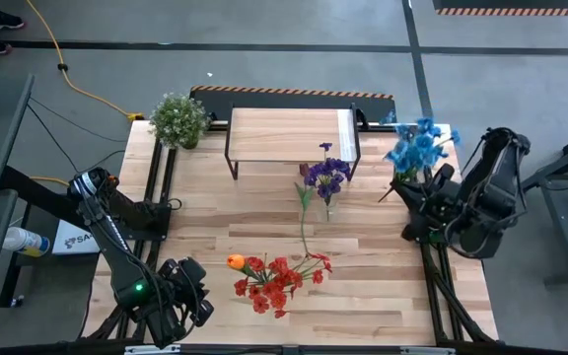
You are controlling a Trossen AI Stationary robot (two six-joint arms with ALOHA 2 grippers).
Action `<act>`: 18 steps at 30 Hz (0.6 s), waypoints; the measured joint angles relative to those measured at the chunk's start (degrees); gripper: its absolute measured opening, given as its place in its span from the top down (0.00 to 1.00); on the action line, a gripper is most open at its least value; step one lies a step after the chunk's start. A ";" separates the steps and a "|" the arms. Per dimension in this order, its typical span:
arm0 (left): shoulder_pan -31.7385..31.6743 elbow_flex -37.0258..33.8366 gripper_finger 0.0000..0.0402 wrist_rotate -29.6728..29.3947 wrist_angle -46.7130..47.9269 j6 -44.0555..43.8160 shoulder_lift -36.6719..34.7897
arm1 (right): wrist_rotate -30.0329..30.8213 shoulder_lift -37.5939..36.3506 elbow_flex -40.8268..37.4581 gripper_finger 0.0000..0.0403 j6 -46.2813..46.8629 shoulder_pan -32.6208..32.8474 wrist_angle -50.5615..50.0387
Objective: Pick and place flowers into a vace then onto a shelf
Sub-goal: Put the blue flowers into the top transparent vase
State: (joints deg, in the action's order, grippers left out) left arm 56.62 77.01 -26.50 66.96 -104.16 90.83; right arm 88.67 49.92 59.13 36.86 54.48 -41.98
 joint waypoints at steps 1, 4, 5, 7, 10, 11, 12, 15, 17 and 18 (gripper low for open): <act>0.00 0.00 0.66 0.00 0.00 0.00 0.00 | 0.19 0.36 0.00 0.98 0.10 -0.05 0.00; 0.00 0.00 0.66 -0.02 -0.02 0.00 0.00 | 0.69 1.01 0.00 0.98 0.23 -0.05 -0.10; 0.00 0.00 0.66 -0.02 -0.02 0.02 0.00 | 0.79 1.10 0.00 0.99 0.24 -0.05 -0.21; 0.00 0.00 0.66 -0.03 -0.02 0.02 0.00 | 0.81 1.15 0.00 0.99 0.22 -0.05 -0.25; 0.00 0.00 0.66 -0.04 -0.02 0.02 0.00 | 1.31 1.00 0.00 0.99 0.24 -0.11 -0.44; 0.00 0.00 0.66 -0.08 -0.02 0.04 0.00 | 1.41 0.92 0.00 0.98 0.24 -0.35 -0.48; 0.00 0.00 0.66 -0.12 -0.02 0.04 0.00 | 1.42 0.89 0.00 0.98 0.32 -0.79 -0.53; 0.00 0.00 0.66 -0.20 -0.02 0.30 0.00 | 0.78 1.03 0.00 0.99 0.85 -2.69 -0.67; 0.00 0.00 0.66 -0.20 -0.02 0.42 0.00 | 0.41 1.21 -0.02 0.99 0.88 -4.09 -0.65; 0.00 0.00 0.66 -0.20 0.00 0.42 0.00 | 0.37 1.23 -0.32 0.99 1.09 -4.78 -0.32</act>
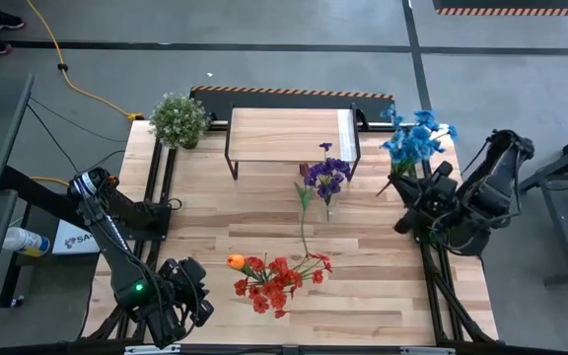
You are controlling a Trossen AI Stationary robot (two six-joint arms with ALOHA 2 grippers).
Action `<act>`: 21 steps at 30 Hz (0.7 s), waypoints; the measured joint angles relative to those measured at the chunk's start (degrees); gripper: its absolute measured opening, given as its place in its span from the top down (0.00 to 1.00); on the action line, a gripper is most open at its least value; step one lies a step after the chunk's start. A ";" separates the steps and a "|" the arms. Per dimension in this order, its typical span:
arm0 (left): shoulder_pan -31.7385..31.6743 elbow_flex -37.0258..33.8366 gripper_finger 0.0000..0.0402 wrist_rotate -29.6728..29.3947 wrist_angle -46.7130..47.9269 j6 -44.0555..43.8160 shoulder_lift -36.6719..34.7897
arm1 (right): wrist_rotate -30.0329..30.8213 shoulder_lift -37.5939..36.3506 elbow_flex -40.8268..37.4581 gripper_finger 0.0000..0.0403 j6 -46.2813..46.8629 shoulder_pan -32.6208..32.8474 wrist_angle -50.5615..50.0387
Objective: Pick and place flowers into a vace then onto a shelf
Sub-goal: Put the blue flowers into the top transparent vase
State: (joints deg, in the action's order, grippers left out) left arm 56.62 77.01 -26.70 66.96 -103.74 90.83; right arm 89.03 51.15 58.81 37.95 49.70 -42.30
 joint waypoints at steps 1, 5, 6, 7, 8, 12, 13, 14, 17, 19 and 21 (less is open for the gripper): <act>0.00 0.00 0.66 0.00 0.00 0.00 0.00 | -0.10 -0.19 -0.79 0.99 0.62 -0.79 0.31; 0.00 0.00 0.66 0.03 0.00 -0.01 0.00 | -2.51 -2.22 -6.61 0.98 2.58 -4.23 5.12; 0.00 0.00 0.66 0.12 0.02 -0.01 0.00 | -2.61 -2.90 -8.55 0.98 2.58 -4.91 7.66; 0.00 0.00 0.66 0.25 0.00 -0.01 0.00 | -2.58 -3.61 -10.48 0.98 2.29 -5.38 10.86; 0.00 0.00 0.66 0.26 0.00 0.00 0.02 | -2.57 -4.29 -12.25 0.98 1.62 -5.68 14.15; 0.00 0.00 0.66 0.28 0.04 -0.02 0.02 | -2.13 -6.45 -19.03 0.99 -2.92 -5.95 27.66; 0.00 0.00 0.66 0.28 0.04 -0.01 0.02 | -1.80 -6.80 -20.61 0.99 -4.04 -5.94 30.90; 0.00 0.00 0.66 0.29 0.05 -0.01 0.02 | -1.38 -7.05 -22.08 0.98 -5.02 -5.95 33.86; 0.00 0.00 0.66 0.31 0.13 -0.02 0.02 | -0.31 -6.93 -26.22 0.98 -7.60 -5.97 43.29; 0.02 0.00 0.66 0.31 0.18 -0.02 0.02 | 0.42 -6.50 -28.53 0.99 -9.28 -6.02 48.58; 0.00 0.00 0.66 0.31 0.20 -0.02 0.02 | 0.94 -6.01 -30.17 0.99 -9.96 -6.65 52.36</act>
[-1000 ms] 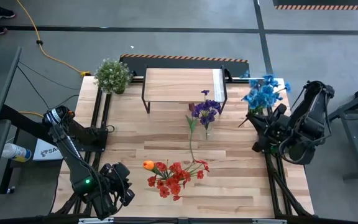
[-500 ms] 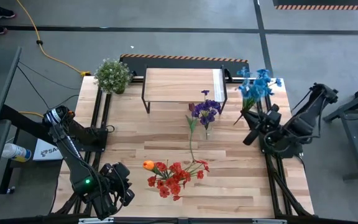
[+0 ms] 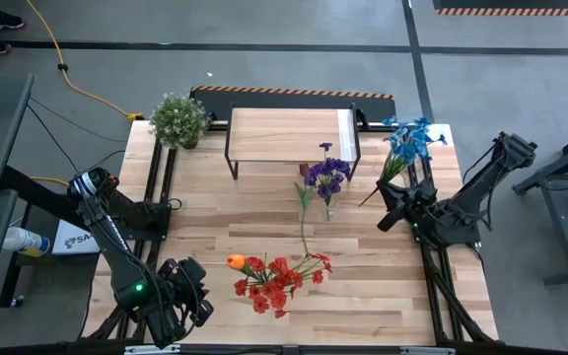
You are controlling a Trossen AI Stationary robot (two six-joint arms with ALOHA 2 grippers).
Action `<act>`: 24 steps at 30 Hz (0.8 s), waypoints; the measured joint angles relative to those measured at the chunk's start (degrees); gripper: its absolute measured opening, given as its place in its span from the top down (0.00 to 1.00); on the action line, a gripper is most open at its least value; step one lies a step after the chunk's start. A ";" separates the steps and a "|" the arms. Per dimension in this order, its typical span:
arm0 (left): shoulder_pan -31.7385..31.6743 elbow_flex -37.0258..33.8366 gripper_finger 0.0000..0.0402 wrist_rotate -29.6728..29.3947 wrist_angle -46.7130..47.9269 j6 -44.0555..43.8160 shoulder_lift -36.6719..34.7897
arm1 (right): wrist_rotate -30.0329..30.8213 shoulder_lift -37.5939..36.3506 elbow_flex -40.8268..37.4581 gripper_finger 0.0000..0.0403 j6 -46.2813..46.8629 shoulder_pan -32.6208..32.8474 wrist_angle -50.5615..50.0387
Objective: Pick and place flowers into a vace then onto a shelf
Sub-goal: Put the blue flowers into the top transparent vase
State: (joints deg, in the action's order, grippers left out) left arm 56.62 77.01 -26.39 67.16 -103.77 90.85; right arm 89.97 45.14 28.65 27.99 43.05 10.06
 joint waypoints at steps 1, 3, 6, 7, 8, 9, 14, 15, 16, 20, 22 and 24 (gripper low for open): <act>0.00 0.00 0.66 -0.04 0.02 0.00 0.00 | 0.06 0.28 -0.56 0.98 0.22 -0.51 1.21; 0.00 0.00 0.66 -0.04 0.01 0.00 0.00 | -0.76 1.05 -1.39 0.98 0.40 -1.79 3.42; 0.00 0.01 0.66 -0.07 0.02 0.00 0.00 | -2.52 2.36 -1.62 0.98 0.05 -4.04 6.03; 0.00 0.00 0.66 -0.07 0.02 0.00 0.00 | -3.13 2.76 -1.62 0.98 0.03 -4.91 6.52; 0.00 0.00 0.66 -0.07 0.00 0.00 0.00 | -3.80 3.22 -1.62 0.98 0.02 -5.79 7.07; 0.00 0.00 0.66 -0.07 0.00 0.00 0.00 | -4.66 3.68 -1.62 0.98 0.00 -6.66 7.67; 0.00 0.00 0.66 -0.09 0.00 0.00 0.00 | -10.36 5.79 -1.62 0.97 -0.67 -10.85 11.23; 0.00 0.00 0.66 -0.10 0.00 0.00 0.00 | -11.41 6.17 -1.62 0.97 -1.62 -11.52 12.53; 0.00 0.00 0.66 -0.09 0.01 0.00 0.00 | -12.38 6.53 -1.62 0.97 -2.86 -12.17 13.86; 0.02 0.00 0.66 -0.10 0.02 0.00 0.00 | -15.99 7.93 -1.62 0.98 -8.13 -14.52 20.17; 0.00 0.00 0.66 -0.09 0.00 0.00 0.00 | -17.59 8.63 -1.62 0.98 -9.04 -15.71 21.87; 0.00 0.00 0.66 -0.08 0.00 0.00 0.00 | -18.42 9.29 -1.62 0.97 -8.59 -16.63 21.92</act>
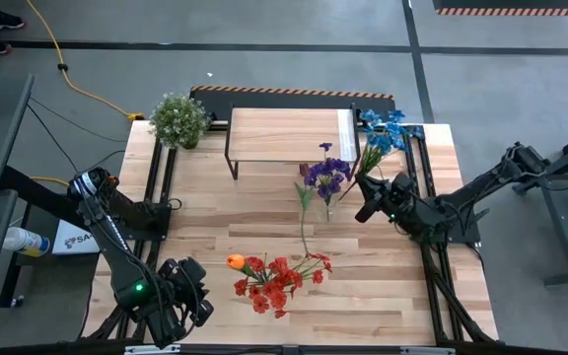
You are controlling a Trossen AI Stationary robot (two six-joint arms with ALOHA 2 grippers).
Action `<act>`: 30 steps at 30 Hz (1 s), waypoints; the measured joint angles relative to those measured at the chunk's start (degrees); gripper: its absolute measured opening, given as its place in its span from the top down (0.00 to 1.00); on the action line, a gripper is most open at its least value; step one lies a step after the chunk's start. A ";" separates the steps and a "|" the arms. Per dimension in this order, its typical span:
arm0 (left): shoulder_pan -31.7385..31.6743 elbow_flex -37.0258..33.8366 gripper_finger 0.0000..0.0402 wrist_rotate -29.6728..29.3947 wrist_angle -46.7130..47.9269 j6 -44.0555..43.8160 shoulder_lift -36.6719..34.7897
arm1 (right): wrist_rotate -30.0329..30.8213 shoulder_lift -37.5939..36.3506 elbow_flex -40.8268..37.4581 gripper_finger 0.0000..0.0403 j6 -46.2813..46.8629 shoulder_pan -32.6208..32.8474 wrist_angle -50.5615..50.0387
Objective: Pick and place flowers into a vace then onto a shelf
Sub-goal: Put the blue flowers into the top transparent vase
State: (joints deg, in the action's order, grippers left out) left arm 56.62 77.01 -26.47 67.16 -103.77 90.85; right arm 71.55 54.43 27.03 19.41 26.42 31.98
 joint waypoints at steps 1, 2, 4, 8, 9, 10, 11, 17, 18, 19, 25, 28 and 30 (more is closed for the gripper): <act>0.01 0.01 0.66 -0.01 0.01 -0.01 0.00 | -0.49 0.35 0.00 0.97 0.37 -0.42 0.03; 0.01 0.00 0.66 0.01 0.02 0.00 0.00 | -1.11 0.72 0.00 0.97 1.16 -0.87 0.04; 0.01 0.00 0.66 0.01 0.01 0.00 0.00 | -2.53 1.50 0.00 0.97 2.36 -1.56 0.06; 0.00 0.00 0.66 0.01 0.05 0.00 0.00 | -3.17 3.54 0.00 0.98 2.56 -2.45 1.81; 0.00 0.00 0.66 0.01 0.04 0.00 0.00 | -3.17 3.99 0.00 0.98 2.39 -2.59 2.46; 0.00 0.00 0.66 0.03 0.04 0.00 0.00 | -3.17 4.39 0.00 0.97 2.11 -2.82 2.72; 0.00 0.00 0.66 0.03 0.06 0.00 0.00 | -3.08 4.71 0.00 0.97 1.99 -2.96 2.69; 0.00 0.01 0.66 0.04 0.06 0.00 0.00 | -2.84 6.16 0.00 0.98 1.10 -3.77 2.63; 0.00 0.00 0.66 0.06 0.08 0.00 0.00 | -2.82 6.44 0.00 0.98 1.10 -3.96 2.63; 0.00 0.00 0.66 0.06 0.12 -0.01 0.00 | -2.82 6.75 0.00 0.98 1.08 -3.99 2.63; 0.00 0.00 0.66 0.06 0.30 0.00 0.00 | -1.53 8.96 0.00 0.96 1.12 -4.02 2.61; 0.01 0.01 0.66 0.06 0.30 -0.01 0.00 | -1.51 10.06 0.00 0.97 1.18 -4.01 2.61; 0.00 0.01 0.66 0.07 0.30 0.00 0.00 | -1.49 10.72 0.00 0.97 1.38 -4.01 2.61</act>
State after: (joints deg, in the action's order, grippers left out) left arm 56.62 77.02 -26.40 67.46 -103.77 90.85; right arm 70.06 65.16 27.03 20.79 22.41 34.59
